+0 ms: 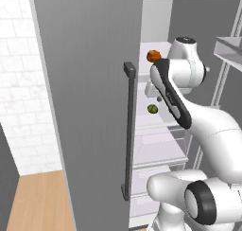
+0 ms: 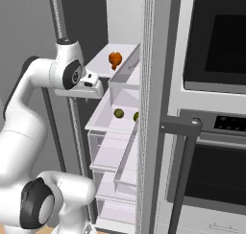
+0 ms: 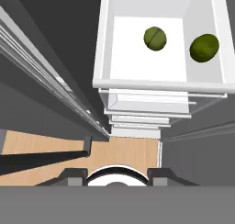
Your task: Place one lime and one chicken drumstick in each tupperware on the nearby counter, to pack two identical lunches.
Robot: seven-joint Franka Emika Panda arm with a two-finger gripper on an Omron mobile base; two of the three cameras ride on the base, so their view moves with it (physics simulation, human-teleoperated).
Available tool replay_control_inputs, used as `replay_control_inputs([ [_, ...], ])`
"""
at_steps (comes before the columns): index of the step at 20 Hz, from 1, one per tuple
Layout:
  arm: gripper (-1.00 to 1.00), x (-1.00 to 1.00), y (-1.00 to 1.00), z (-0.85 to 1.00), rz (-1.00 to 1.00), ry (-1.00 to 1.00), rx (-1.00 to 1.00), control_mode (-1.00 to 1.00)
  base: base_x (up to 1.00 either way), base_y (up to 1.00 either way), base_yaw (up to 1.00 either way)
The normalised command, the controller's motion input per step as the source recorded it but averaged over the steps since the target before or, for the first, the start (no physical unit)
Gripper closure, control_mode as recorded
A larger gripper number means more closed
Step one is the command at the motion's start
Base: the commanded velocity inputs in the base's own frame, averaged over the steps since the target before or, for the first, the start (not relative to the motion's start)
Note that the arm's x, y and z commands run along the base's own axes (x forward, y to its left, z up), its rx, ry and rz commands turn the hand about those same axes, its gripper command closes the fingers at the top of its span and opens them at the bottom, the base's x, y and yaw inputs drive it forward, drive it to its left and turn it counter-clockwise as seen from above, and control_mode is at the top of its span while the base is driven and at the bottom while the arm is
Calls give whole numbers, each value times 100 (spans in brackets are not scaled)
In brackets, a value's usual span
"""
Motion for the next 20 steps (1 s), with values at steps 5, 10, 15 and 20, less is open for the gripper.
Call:
replay_control_inputs([
  [5, -100, -1, -12, 42, -2, -28, 1, -100, 0, 0, 0],
  [10, -100, 4, -25, 93, -2, -62, 1, -100, 0, 0, 0],
  [15, -100, 64, -21, 40, -8, -31, 0, -100, 0, 0, 0],
  [20, -100, 78, -35, -7, -9, -7, 0, -100, 0, 0, 0],
])
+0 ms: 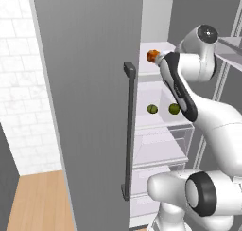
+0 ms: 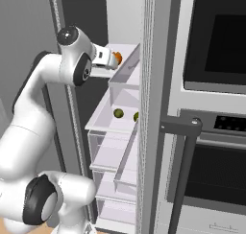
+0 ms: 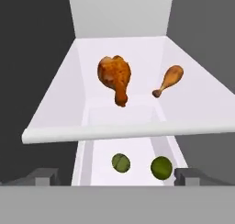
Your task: Place one lime and one chicken drumstick in each tupperware on the nearby counter, to pack two identical lunches.
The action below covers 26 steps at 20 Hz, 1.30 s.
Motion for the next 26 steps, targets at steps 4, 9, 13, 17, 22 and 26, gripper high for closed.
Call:
replay_control_inputs([
  [4, -100, 74, -47, 0, 0, -5, 2, -100, 0, 0, 0],
  [9, -100, 37, -11, -3, 3, 2, 0, -100, 0, 0, 0],
  [13, -100, 31, 6, -4, 1, 9, 0, -100, 0, 0, 0],
  [17, -100, 71, 10, -8, 0, 6, 0, -100, 0, 0, 0],
  [22, -100, 85, 0, -20, 0, 4, 1, -100, 0, 0, 0],
  [26, -100, 85, 0, -28, 0, 6, 0, -100, 0, 0, 0],
])
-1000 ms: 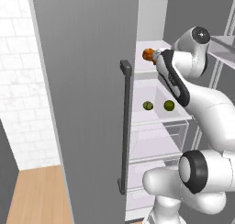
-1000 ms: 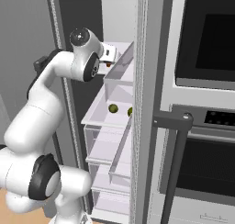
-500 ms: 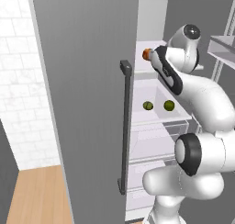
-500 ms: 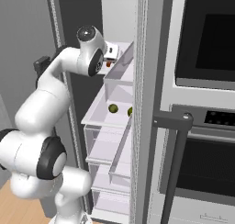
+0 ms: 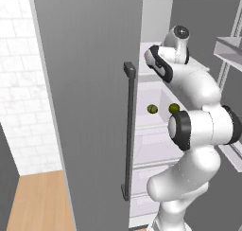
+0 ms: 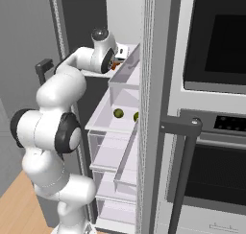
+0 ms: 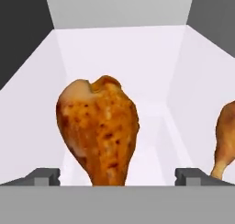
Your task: Place one lime and one chicken drumstick in each tupperware on the nearby counter, to pack two identical lunches.
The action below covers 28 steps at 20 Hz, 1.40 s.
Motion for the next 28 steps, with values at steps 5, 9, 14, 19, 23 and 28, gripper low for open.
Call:
replay_control_inputs([
  [5, -100, 80, 5, -37, 0, 7, 0, -100, 0, 0, 0],
  [9, 100, 51, 8, -39, 0, 5, 0, -100, 0, 0, 0],
  [14, 100, 1, 0, -58, 0, 0, 0, -100, 0, 0, 0],
  [19, 100, -44, -7, -36, 0, -6, 0, -100, 0, 0, 0],
  [23, 100, -100, -16, 1, 0, -48, 7, -100, 0, 0, 0],
  [28, 100, -100, 0, 0, 0, -65, 0, -100, 0, 0, 0],
])
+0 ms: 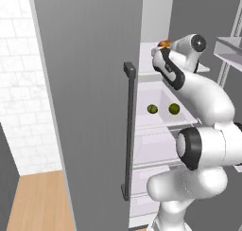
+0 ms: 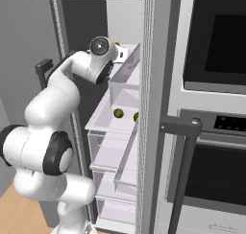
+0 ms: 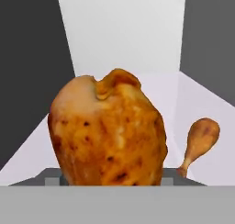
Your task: Place one lime and one chicken drumstick in each tupperware on the nearby counter, to pack two identical lunches.
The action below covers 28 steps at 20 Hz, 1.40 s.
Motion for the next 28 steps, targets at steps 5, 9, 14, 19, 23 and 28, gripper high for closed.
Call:
replay_control_inputs([
  [5, 100, -100, 6, 29, 0, -46, -1, -100, 0, 0, 0],
  [9, 100, -100, 21, 16, 0, -5, -4, -100, 0, 0, 0],
  [14, 100, -100, 39, -33, 0, 31, -16, -100, 0, 0, 0],
  [19, 100, -100, 39, -61, 1, 64, -14, -100, 0, 0, 0],
  [23, 100, -52, 7, -60, 0, 76, -2, -100, 0, 0, 0],
  [28, 100, 1, 0, -1, 0, 21, 0, -100, 0, 0, 0],
])
